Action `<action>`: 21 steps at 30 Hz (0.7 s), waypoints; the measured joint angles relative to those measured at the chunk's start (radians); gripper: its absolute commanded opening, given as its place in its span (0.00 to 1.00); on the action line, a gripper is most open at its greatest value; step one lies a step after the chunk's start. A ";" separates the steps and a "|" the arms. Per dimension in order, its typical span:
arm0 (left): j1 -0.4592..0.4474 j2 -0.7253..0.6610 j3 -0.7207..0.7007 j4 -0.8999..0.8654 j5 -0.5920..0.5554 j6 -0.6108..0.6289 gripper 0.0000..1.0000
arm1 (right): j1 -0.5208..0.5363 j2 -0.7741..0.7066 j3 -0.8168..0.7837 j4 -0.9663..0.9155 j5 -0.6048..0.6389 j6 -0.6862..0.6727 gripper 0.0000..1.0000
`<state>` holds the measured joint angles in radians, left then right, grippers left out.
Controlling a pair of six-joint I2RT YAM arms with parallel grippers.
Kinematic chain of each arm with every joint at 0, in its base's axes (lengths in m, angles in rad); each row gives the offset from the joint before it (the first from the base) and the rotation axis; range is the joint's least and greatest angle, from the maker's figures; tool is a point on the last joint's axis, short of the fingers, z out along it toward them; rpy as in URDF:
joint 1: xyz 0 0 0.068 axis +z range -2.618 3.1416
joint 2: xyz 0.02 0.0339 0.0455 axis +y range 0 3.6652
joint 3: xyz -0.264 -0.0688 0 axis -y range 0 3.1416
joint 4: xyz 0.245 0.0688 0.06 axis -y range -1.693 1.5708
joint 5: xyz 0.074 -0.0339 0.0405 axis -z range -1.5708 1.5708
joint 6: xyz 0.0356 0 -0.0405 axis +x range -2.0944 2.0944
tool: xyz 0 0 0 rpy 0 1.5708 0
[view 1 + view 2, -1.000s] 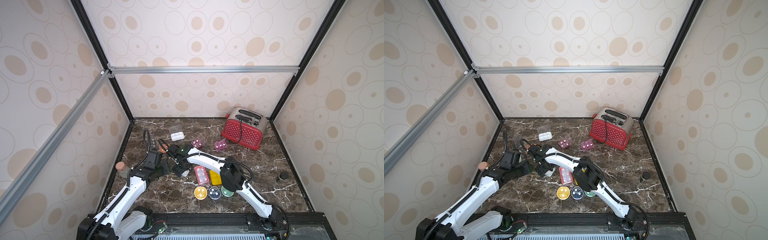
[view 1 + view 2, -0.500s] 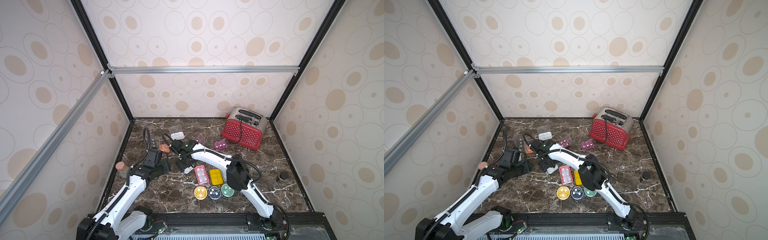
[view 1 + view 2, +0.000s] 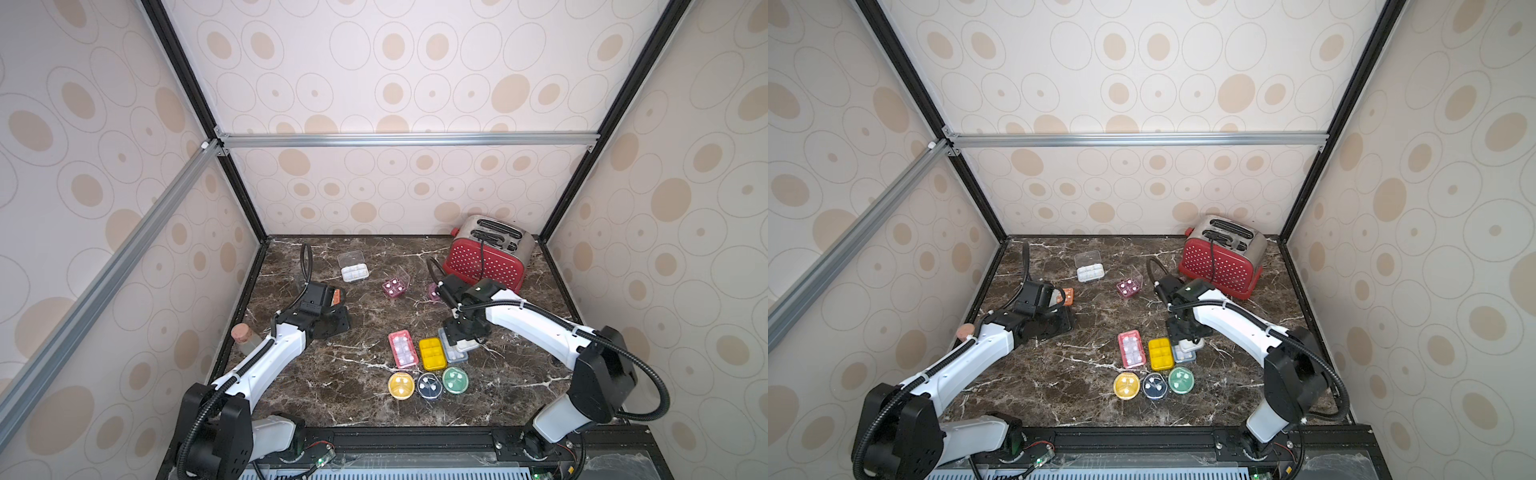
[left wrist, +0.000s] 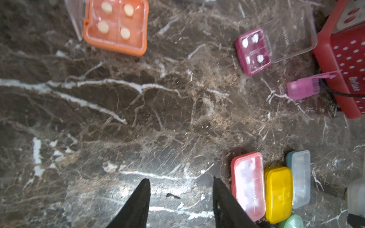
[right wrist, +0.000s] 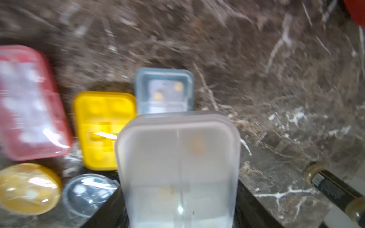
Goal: Close pillboxes
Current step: Place the pillbox at the center of the board.
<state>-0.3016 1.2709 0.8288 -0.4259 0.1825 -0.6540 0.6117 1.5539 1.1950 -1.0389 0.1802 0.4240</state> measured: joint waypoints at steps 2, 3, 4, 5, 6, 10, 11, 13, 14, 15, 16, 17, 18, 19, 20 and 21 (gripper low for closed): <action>-0.016 0.026 0.033 0.013 0.003 0.000 0.51 | -0.061 -0.042 -0.079 0.032 -0.004 -0.021 0.42; -0.025 0.038 0.047 0.021 0.004 0.000 0.51 | -0.093 -0.060 -0.116 0.053 -0.011 -0.037 0.43; -0.034 0.048 0.057 0.026 0.006 0.000 0.51 | -0.116 -0.069 -0.140 0.070 -0.020 -0.052 0.43; -0.044 0.062 0.068 0.032 0.008 0.000 0.51 | -0.143 -0.074 -0.167 0.097 -0.031 -0.075 0.44; -0.055 0.076 0.077 0.037 0.011 0.000 0.51 | -0.162 -0.075 -0.187 0.124 -0.038 -0.098 0.44; -0.080 0.103 0.085 0.050 0.016 -0.003 0.51 | -0.189 -0.068 -0.237 0.218 -0.057 -0.181 0.45; -0.083 0.104 0.085 0.049 0.017 -0.004 0.51 | -0.194 -0.066 -0.245 0.241 -0.065 -0.199 0.46; -0.087 0.104 0.085 0.051 0.017 -0.005 0.51 | -0.210 -0.063 -0.261 0.285 -0.080 -0.231 0.46; -0.087 0.104 0.085 0.051 0.018 -0.005 0.51 | -0.220 -0.059 -0.268 0.304 -0.087 -0.245 0.47; -0.087 0.104 0.085 0.051 0.018 -0.005 0.51 | -0.229 -0.052 -0.271 0.317 -0.094 -0.256 0.47; -0.087 0.104 0.085 0.051 0.018 -0.005 0.51 | -0.238 -0.042 -0.271 0.326 -0.099 -0.267 0.47; -0.087 0.104 0.085 0.051 0.018 -0.005 0.51 | -0.246 -0.033 -0.271 0.335 -0.102 -0.278 0.47; -0.087 0.104 0.085 0.051 0.019 -0.005 0.51 | -0.251 -0.024 -0.271 0.343 -0.106 -0.285 0.48; -0.087 0.104 0.085 0.051 0.019 -0.005 0.51 | -0.257 -0.014 -0.271 0.349 -0.110 -0.294 0.48; -0.087 0.104 0.085 0.051 0.019 -0.005 0.51 | -0.261 -0.003 -0.269 0.353 -0.115 -0.301 0.49; -0.087 0.104 0.085 0.051 0.019 -0.006 0.51 | -0.263 0.007 -0.269 0.356 -0.122 -0.307 0.49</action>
<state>-0.3885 1.3746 0.9134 -0.3748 0.2012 -0.6598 0.3489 1.5612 0.9264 -0.6827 0.0578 0.1169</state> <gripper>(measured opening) 0.511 0.730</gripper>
